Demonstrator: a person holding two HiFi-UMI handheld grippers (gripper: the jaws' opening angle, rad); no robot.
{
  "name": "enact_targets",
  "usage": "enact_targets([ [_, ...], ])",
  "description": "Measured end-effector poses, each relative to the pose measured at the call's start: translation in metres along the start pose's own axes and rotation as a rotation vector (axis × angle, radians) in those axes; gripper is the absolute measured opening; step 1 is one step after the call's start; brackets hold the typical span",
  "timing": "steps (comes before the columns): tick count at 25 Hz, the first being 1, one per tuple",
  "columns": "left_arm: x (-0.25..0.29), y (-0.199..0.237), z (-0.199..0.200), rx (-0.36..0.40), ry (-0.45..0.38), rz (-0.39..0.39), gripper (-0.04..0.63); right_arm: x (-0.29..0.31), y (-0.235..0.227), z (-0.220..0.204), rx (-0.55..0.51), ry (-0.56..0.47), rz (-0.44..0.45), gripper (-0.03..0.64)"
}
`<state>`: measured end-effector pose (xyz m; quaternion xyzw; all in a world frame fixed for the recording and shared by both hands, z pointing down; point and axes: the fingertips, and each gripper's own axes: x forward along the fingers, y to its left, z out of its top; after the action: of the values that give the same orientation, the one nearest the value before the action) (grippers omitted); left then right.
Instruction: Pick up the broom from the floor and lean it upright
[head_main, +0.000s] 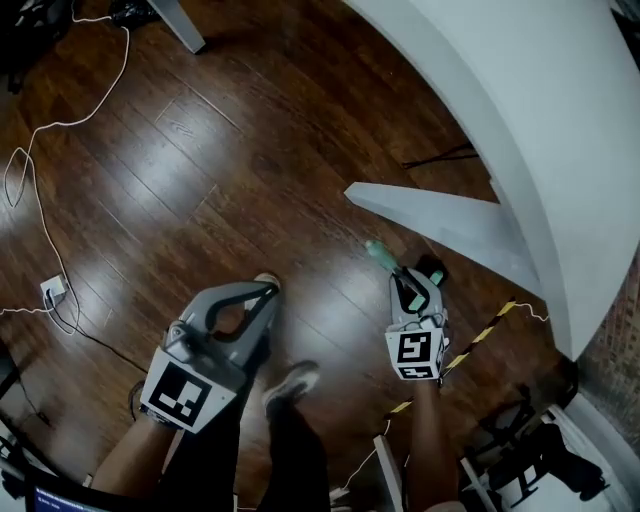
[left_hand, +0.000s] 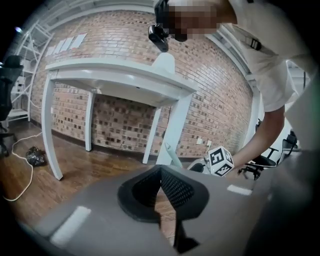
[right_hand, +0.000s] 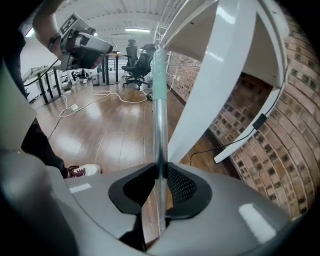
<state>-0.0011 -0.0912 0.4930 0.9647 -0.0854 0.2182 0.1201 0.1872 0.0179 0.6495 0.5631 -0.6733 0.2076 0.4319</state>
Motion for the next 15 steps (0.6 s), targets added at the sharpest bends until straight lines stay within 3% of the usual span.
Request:
enact_targets([
  [4,0.011,-0.024,0.013,0.025,0.019,-0.048,0.002,-0.026,-0.023,-0.001,0.079,-0.058,-0.071,0.087],
  [7,0.025,-0.048,0.026,-0.024,0.015,-0.053,0.002,-0.047,-0.033,-0.007,0.091,-0.081,-0.072,0.089],
  [10,0.036,-0.066,0.040,-0.016,0.020,-0.079,0.002,-0.059,-0.028,-0.005,0.106,-0.110,-0.073,0.089],
  [13,0.045,-0.072,0.054,-0.091,-0.003,-0.065,0.002,-0.073,-0.036,-0.001,0.155,-0.163,-0.138,0.089],
  [15,0.050,-0.080,0.061,-0.094,-0.004,-0.066,0.002,-0.083,-0.050,-0.003,0.196,-0.193,-0.192,0.087],
])
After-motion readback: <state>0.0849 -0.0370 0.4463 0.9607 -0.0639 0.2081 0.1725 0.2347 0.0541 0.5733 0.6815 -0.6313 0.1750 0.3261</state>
